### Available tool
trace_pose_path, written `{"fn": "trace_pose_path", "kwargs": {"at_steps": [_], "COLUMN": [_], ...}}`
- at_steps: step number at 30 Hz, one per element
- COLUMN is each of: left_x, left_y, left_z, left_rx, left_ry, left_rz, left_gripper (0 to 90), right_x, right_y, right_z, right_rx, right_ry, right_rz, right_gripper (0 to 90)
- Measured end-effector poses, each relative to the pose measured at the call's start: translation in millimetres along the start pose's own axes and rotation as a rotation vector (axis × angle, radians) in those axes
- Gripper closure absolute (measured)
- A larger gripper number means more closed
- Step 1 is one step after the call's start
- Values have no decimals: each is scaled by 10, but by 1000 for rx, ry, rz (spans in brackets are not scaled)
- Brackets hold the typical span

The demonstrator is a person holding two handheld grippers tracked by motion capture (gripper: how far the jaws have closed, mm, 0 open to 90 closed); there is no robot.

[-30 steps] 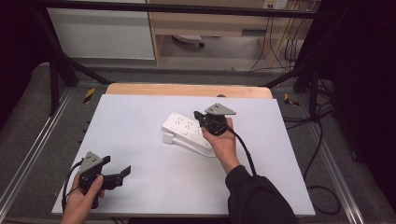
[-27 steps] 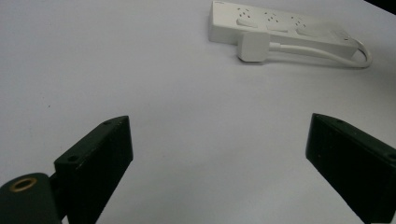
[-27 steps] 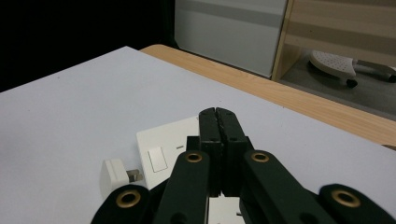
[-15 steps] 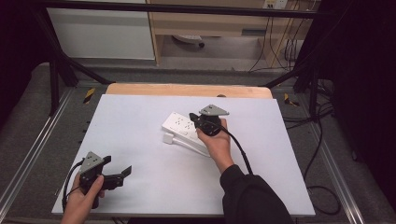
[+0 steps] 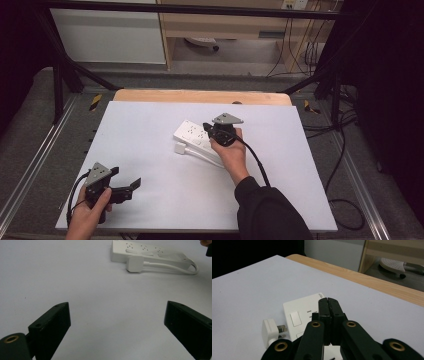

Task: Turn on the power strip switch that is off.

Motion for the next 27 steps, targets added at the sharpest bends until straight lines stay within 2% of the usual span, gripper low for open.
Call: {"fn": "trace_pose_path", "kwargs": {"at_steps": [25, 27], "left_x": [-2, -1], "left_y": [9, 6], "left_z": [-2, -2], "left_rx": [5, 4], "left_ry": [0, 0], "left_rz": [-1, 1], "left_gripper": [68, 66], "right_x": [117, 134], "right_y": [-78, -84], "right_z": [-118, -131], "right_rx": [-17, -8], "right_ry": [-47, -49], "right_rz": [-7, -1], "right_gripper": [900, 900]}}
Point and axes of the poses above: each handheld gripper's, and its own axes: z roughly backward along the jaws, x roughly out of its underside, y roughly to its right, the point moved 3 cm from there along -z, roughly forward along the jaws, and after that the axes turned 7 degrees about x, right-handed, at the moved point
